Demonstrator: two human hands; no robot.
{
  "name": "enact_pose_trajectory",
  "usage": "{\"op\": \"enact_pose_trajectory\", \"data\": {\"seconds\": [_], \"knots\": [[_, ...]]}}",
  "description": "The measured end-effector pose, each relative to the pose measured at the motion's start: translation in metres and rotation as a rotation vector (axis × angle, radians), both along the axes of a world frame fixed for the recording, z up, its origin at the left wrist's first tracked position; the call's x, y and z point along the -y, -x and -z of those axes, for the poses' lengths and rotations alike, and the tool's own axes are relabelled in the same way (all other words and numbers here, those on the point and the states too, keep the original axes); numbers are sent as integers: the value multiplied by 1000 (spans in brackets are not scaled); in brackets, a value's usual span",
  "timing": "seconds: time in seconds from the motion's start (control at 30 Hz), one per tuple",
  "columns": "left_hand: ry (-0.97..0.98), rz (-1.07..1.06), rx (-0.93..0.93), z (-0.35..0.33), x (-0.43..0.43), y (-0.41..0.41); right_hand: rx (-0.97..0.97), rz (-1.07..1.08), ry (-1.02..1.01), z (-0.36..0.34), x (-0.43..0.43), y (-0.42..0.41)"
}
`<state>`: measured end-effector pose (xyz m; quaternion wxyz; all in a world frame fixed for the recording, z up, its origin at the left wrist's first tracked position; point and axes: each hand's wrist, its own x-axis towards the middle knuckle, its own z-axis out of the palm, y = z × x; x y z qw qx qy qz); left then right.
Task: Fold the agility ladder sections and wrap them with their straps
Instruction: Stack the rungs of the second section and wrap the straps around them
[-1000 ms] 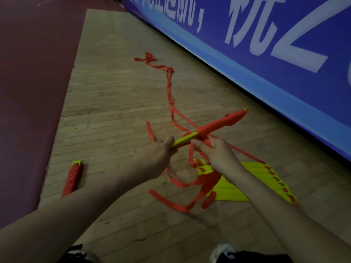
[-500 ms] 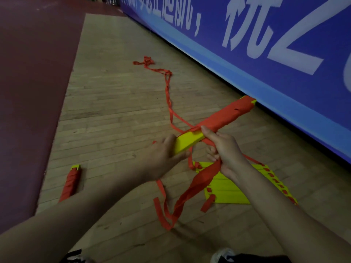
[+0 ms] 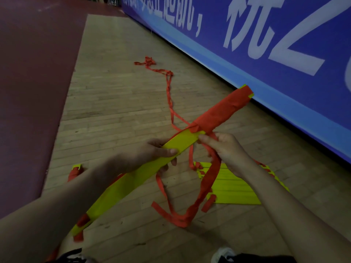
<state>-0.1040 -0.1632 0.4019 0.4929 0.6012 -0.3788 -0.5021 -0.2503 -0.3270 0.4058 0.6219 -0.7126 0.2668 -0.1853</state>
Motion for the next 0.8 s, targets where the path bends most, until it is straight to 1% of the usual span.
{"op": "enact_pose_trajectory", "data": {"seconds": [0.1, 0.3, 0.33, 0.37, 0.4, 0.5, 0.6, 0.67, 0.7, 0.77, 0.8], "knots": [[-4, -115, 41, 3, 3, 1, -58, 14, 82, 5, -3, 2], [-66, -229, 299, 14, 16, 10, -53, 101, 224, 3, -10, -4], [-63, -247, 352, 16, 19, 12, -48, 118, 241, 3, -12, -5], [-57, -263, 443, 16, 20, 14, -43, 134, 249, 4, -13, -7], [-68, -269, 587, 16, 20, 17, -44, 149, 246, 4, -14, -8], [-182, -254, 1108, 13, 15, 26, -63, 189, 185, 3, -16, -12], [-203, -255, 1419, 14, 13, 30, -24, 234, 92, 0, -19, -15], [-203, -235, 1561, 13, 15, 34, 25, 244, -18, -2, -21, -17], [-209, -226, 1601, 13, 16, 34, 44, 239, -84, -3, -22, -17], [-204, -203, 1633, 13, 17, 32, 85, 220, -218, -6, -20, -17], [-169, -199, 1624, 14, 17, 29, 111, 208, -278, -8, -18, -17]]}}
